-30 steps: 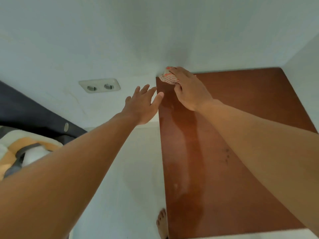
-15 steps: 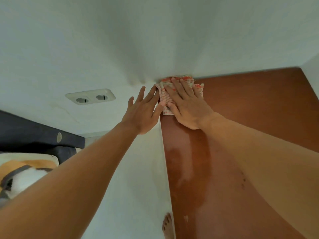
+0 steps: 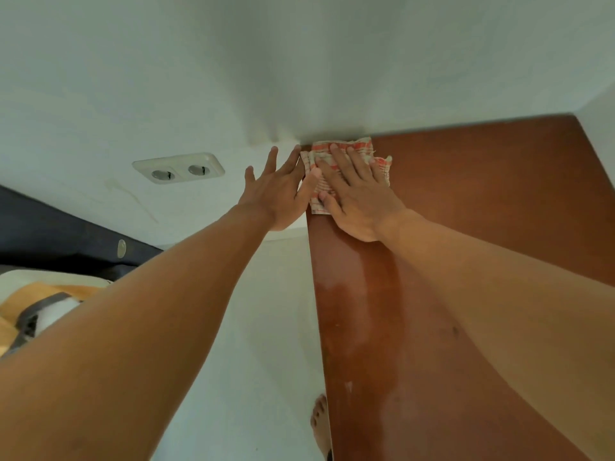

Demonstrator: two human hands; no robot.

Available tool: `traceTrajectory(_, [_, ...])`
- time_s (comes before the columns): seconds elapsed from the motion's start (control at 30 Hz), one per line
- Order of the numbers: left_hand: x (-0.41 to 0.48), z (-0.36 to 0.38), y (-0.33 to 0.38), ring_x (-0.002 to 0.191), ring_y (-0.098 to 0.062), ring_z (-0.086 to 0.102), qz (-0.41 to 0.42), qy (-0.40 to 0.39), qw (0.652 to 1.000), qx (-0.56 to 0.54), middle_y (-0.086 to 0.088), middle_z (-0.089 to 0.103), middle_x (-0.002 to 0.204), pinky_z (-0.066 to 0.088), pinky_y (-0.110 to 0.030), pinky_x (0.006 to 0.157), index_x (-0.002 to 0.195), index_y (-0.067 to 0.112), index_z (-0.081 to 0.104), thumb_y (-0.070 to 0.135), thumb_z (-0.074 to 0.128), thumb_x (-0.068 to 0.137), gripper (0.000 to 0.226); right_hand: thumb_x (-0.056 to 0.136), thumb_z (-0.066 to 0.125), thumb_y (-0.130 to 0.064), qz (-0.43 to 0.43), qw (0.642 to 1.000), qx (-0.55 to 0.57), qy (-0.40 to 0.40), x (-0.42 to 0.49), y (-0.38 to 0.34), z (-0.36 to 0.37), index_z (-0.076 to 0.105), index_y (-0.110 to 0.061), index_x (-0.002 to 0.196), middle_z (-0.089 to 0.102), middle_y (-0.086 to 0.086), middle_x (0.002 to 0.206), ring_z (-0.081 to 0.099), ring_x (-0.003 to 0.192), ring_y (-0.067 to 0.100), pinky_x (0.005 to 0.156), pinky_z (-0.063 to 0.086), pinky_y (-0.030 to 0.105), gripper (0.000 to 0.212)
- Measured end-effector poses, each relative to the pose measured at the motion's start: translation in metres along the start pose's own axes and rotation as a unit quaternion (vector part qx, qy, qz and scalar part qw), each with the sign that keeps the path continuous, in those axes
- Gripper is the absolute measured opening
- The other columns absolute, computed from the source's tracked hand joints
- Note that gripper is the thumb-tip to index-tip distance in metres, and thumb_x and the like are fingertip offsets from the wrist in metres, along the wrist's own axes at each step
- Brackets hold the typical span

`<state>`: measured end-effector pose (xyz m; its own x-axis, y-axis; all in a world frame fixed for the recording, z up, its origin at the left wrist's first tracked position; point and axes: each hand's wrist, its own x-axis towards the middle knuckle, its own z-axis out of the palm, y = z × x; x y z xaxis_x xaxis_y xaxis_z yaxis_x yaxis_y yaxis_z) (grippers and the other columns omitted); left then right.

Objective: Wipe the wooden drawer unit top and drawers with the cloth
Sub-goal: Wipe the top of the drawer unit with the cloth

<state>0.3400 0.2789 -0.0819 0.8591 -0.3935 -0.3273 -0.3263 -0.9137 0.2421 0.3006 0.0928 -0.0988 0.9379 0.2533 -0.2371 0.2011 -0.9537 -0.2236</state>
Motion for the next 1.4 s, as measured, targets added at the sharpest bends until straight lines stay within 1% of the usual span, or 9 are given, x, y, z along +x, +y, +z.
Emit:
traceTrajectory(0.17, [-0.004, -0.009, 0.013, 0.158, -0.026, -0.015, -0.037, -0.034, 0.998, 0.024, 0.009, -0.007, 0.172, 0.001, -0.066, 0.122, 0.165, 0.025, 0.001, 0.066, -0.002, 0.100, 0.077, 0.105, 0.011, -0.055, -0.014, 1.000, -0.009, -0.001, -0.047, -0.006, 0.013, -0.011, -0.032, 0.162, -0.019, -0.001, 0.171, -0.020, 0.157, 0.023, 0.127, -0.006, 0.050, 0.065])
traceTrajectory(0.27, [-0.021, -0.001, 0.026, 0.158, -0.026, -0.013, -0.053, -0.023, 0.998, 0.010, 0.007, -0.005, 0.172, 0.001, -0.064, 0.123, 0.165, 0.022, 0.004, 0.068, -0.001, 0.099, 0.081, 0.105, 0.009, -0.056, -0.020, 1.000, -0.012, -0.006, -0.072, -0.012, 0.021, -0.012, -0.033, 0.162, -0.021, -0.001, 0.170, -0.022, 0.156, 0.023, 0.127, -0.007, 0.050, 0.065])
traceTrajectory(0.47, [-0.096, 0.044, 0.052, 0.159, -0.026, -0.005, -0.070, 0.030, 0.994, -0.077, 0.004, 0.005, 0.173, 0.007, -0.062, 0.124, 0.164, 0.019, 0.014, 0.061, 0.007, 0.104, 0.073, 0.103, 0.006, -0.061, -0.034, 0.999, -0.008, -0.019, -0.130, -0.023, 0.039, -0.016, -0.034, 0.160, -0.024, -0.003, 0.169, -0.025, 0.155, 0.022, 0.127, -0.007, 0.049, 0.067])
traceTrajectory(0.7, [-0.186, 0.082, 0.082, 0.159, -0.025, -0.004, -0.076, 0.017, 0.992, -0.096, 0.005, 0.007, 0.172, 0.008, -0.063, 0.123, 0.164, 0.021, 0.017, 0.062, 0.005, 0.103, 0.074, 0.100, 0.003, -0.064, -0.050, 0.998, -0.001, -0.029, -0.224, -0.044, 0.065, -0.017, -0.034, 0.160, -0.025, -0.003, 0.169, -0.026, 0.155, 0.022, 0.127, -0.008, 0.048, 0.069])
traceTrajectory(0.9, [-0.248, 0.111, 0.107, 0.159, -0.025, -0.004, -0.100, -0.001, 0.985, -0.141, 0.007, 0.008, 0.172, 0.009, -0.067, 0.122, 0.163, 0.029, 0.021, 0.070, 0.002, 0.099, 0.079, 0.100, 0.009, -0.057, -0.085, 0.996, 0.027, -0.007, -0.308, -0.055, 0.095, 0.001, -0.030, 0.164, -0.006, 0.001, 0.172, -0.007, 0.159, 0.026, 0.127, 0.005, 0.049, 0.070])
traceTrajectory(1.07, [-0.280, 0.118, 0.121, 0.159, -0.026, -0.002, -0.116, -0.001, 0.981, -0.156, 0.006, 0.012, 0.172, 0.008, -0.067, 0.121, 0.163, 0.028, 0.022, 0.073, -0.001, 0.095, 0.085, 0.103, 0.024, -0.037, -0.117, 0.991, 0.061, 0.008, -0.364, -0.058, 0.114, 0.014, -0.024, 0.164, 0.008, 0.004, 0.172, 0.003, 0.158, 0.027, 0.126, 0.015, 0.050, 0.063])
traceTrajectory(1.2, [-0.301, 0.124, 0.127, 0.159, -0.025, 0.001, -0.115, 0.009, 0.981, -0.159, 0.005, 0.016, 0.171, 0.009, -0.065, 0.122, 0.163, 0.027, 0.023, 0.071, 0.000, 0.097, 0.082, 0.099, 0.031, -0.020, -0.146, 0.987, 0.050, 0.042, -0.398, -0.060, 0.124, 0.025, -0.015, 0.161, 0.024, 0.011, 0.168, 0.022, 0.155, 0.034, 0.123, 0.028, 0.053, 0.062])
traceTrajectory(1.33, [-0.318, 0.126, 0.120, 0.159, -0.024, 0.000, -0.119, 0.002, 0.981, -0.154, 0.005, 0.015, 0.171, 0.009, -0.064, 0.122, 0.163, 0.028, 0.024, 0.074, -0.002, 0.095, 0.086, 0.095, 0.044, -0.011, -0.166, 0.982, 0.042, 0.075, -0.427, -0.058, 0.137, 0.041, -0.010, 0.154, 0.037, 0.013, 0.163, 0.033, 0.151, 0.033, 0.121, 0.030, 0.053, 0.059])
traceTrajectory(1.4, [-0.325, 0.124, 0.117, 0.159, -0.024, 0.000, -0.125, -0.002, 0.981, -0.146, 0.004, 0.015, 0.171, 0.010, -0.064, 0.122, 0.163, 0.028, 0.023, 0.072, -0.001, 0.096, 0.083, 0.091, 0.057, -0.005, -0.172, 0.984, 0.026, 0.041, -0.451, -0.052, 0.151, 0.044, -0.010, 0.152, 0.045, 0.012, 0.158, 0.042, 0.147, 0.030, 0.117, 0.038, 0.056, 0.062])
